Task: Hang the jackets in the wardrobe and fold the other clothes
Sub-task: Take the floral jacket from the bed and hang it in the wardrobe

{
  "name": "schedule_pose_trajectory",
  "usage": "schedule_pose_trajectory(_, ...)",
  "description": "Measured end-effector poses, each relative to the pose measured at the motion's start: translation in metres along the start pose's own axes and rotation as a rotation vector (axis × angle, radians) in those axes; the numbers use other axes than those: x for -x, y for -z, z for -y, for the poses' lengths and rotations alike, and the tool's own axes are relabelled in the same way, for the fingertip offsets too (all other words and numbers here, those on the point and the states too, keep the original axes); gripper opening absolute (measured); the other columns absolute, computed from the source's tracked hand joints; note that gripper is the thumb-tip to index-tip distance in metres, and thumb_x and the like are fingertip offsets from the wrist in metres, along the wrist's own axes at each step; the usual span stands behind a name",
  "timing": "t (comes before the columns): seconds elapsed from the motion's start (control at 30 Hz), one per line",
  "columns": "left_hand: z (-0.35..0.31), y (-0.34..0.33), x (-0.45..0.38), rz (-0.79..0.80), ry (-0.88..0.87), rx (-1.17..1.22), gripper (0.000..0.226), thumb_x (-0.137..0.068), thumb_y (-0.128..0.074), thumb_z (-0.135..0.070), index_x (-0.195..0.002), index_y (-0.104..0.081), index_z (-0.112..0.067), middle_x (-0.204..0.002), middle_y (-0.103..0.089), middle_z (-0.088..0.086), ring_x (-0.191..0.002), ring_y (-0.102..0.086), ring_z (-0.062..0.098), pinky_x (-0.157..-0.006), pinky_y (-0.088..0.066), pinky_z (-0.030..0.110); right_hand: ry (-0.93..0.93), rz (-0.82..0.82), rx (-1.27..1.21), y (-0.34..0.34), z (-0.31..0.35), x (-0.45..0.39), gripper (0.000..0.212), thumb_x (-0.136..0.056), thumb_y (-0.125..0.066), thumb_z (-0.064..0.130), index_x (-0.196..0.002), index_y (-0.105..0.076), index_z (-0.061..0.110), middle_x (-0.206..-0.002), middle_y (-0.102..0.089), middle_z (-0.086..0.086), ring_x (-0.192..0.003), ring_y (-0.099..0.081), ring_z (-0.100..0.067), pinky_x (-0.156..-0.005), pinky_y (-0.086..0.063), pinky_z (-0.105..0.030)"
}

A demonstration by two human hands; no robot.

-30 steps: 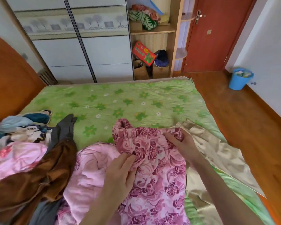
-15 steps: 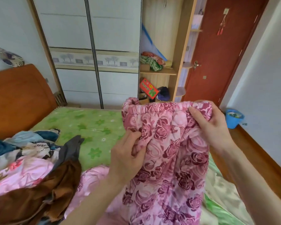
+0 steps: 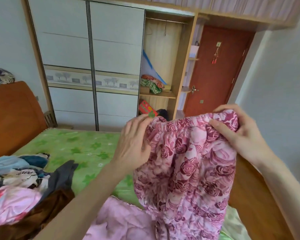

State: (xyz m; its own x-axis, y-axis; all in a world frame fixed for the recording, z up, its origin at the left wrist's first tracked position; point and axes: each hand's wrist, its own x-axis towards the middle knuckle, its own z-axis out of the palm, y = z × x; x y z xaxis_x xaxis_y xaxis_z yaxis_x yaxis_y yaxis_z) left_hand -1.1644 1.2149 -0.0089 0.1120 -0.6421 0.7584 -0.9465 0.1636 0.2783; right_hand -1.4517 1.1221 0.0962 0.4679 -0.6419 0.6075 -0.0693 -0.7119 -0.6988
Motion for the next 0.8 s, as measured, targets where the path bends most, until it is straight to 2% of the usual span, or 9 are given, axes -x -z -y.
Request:
schedule_pose_trajectory(0.1,-0.003,-0.004,-0.019,0.207,-0.069,0.041,0.094,-0.07,-0.06,-0.003,-0.158,-0.031,-0.018,-0.164,-0.034,0.001,-0.157,-0.02,0.019,-0.13,-0.016,0.041,0.003,0.052,0.014,0.014,0.011,0.005,0.021,-0.09,-0.072,0.021,-0.109,-0.063,0.023,-0.106,-0.066,-0.002,-0.102,-0.067,-0.035,-0.083,-0.061,-0.051)
schedule_pose_trajectory(0.17,-0.008,-0.01,-0.026,0.292,-0.079,0.093,0.097,-0.069,-0.06,-0.007,-0.16,-0.027,-0.02,-0.162,-0.037,0.003,-0.156,-0.023,0.02,-0.129,-0.018,0.042,0.028,0.09,0.038,0.022,0.019,0.008,0.02,-0.091,-0.071,0.02,-0.107,-0.062,0.025,-0.106,-0.063,-0.006,-0.098,-0.064,-0.042,-0.077,-0.059,-0.055)
schedule_pose_trajectory(0.3,-0.008,-0.018,-0.034,0.377,-0.158,0.001,0.084,-0.074,-0.068,-0.034,-0.153,-0.041,-0.022,-0.134,-0.054,-0.002,-0.124,-0.045,0.018,-0.111,-0.037,0.038,0.072,0.101,0.098,0.035,0.026,0.02,0.021,-0.092,-0.07,0.014,-0.109,-0.058,0.021,-0.105,-0.061,-0.006,-0.092,-0.061,-0.042,-0.074,-0.056,-0.05)
schedule_pose_trajectory(0.4,-0.009,-0.014,-0.032,0.415,-0.165,-0.063,0.051,-0.076,-0.07,-0.046,-0.119,-0.067,-0.019,-0.11,-0.052,-0.004,-0.105,-0.047,0.018,-0.092,-0.047,0.038,0.044,0.078,0.132,0.045,0.028,0.034,0.022,-0.092,-0.07,0.014,-0.108,-0.057,0.019,-0.101,-0.059,-0.008,-0.083,-0.06,-0.032,-0.07,-0.055,-0.036)
schedule_pose_trajectory(0.43,-0.009,-0.011,-0.03,0.427,-0.155,-0.067,0.039,-0.077,-0.072,-0.044,-0.105,-0.069,-0.017,-0.104,-0.048,-0.004,-0.1,-0.046,0.018,-0.088,-0.048,0.039,0.023,0.067,0.136,0.047,0.028,0.038,0.022,-0.091,-0.071,0.014,-0.108,-0.057,0.018,-0.101,-0.059,-0.008,-0.08,-0.06,-0.026,-0.069,-0.055,-0.032)
schedule_pose_trajectory(0.5,-0.011,-0.004,-0.028,0.463,-0.126,-0.022,0.03,-0.078,-0.077,-0.039,-0.094,-0.067,-0.016,-0.104,-0.044,-0.006,-0.098,-0.049,0.016,-0.083,-0.049,0.036,-0.03,0.049,0.134,0.052,0.029,0.048,0.024,-0.089,-0.071,0.016,-0.108,-0.058,0.018,-0.1,-0.061,-0.006,-0.083,-0.065,-0.022,-0.069,-0.06,-0.03)
schedule_pose_trajectory(0.6,-0.021,0.009,-0.027,0.536,-0.048,0.072,0.033,-0.079,-0.082,-0.04,-0.096,-0.059,-0.024,-0.1,-0.057,-0.008,-0.087,-0.06,0.02,-0.072,-0.053,0.037,-0.099,0.051,0.23,0.067,0.03,0.062,0.027,-0.086,-0.072,0.023,-0.109,-0.059,0.019,-0.101,-0.065,0.002,-0.092,-0.071,-0.021,-0.071,-0.064,-0.034)
schedule_pose_trajectory(0.67,-0.03,0.013,-0.026,0.553,0.022,0.158,0.047,-0.077,-0.086,-0.046,-0.108,-0.052,-0.035,-0.101,-0.065,-0.005,-0.09,-0.065,0.024,-0.078,-0.055,0.041,-0.13,0.079,0.365,0.081,0.028,0.07,0.03,-0.086,-0.071,0.031,-0.111,-0.057,0.022,-0.101,-0.067,0.007,-0.091,-0.073,-0.016,-0.067,-0.065,-0.037)
schedule_pose_trajectory(0.8,-0.054,0.009,-0.022,0.617,0.103,0.383,0.067,-0.067,-0.089,-0.061,-0.121,-0.054,-0.041,-0.115,-0.056,-0.022,-0.11,-0.057,0.001,-0.091,-0.048,0.032,-0.161,0.082,0.551,0.104,0.019,0.09,0.033,-0.092,-0.064,0.036,-0.123,-0.054,0.031,-0.106,-0.067,0.021,-0.091,-0.072,-0.006,-0.071,-0.063,-0.031)
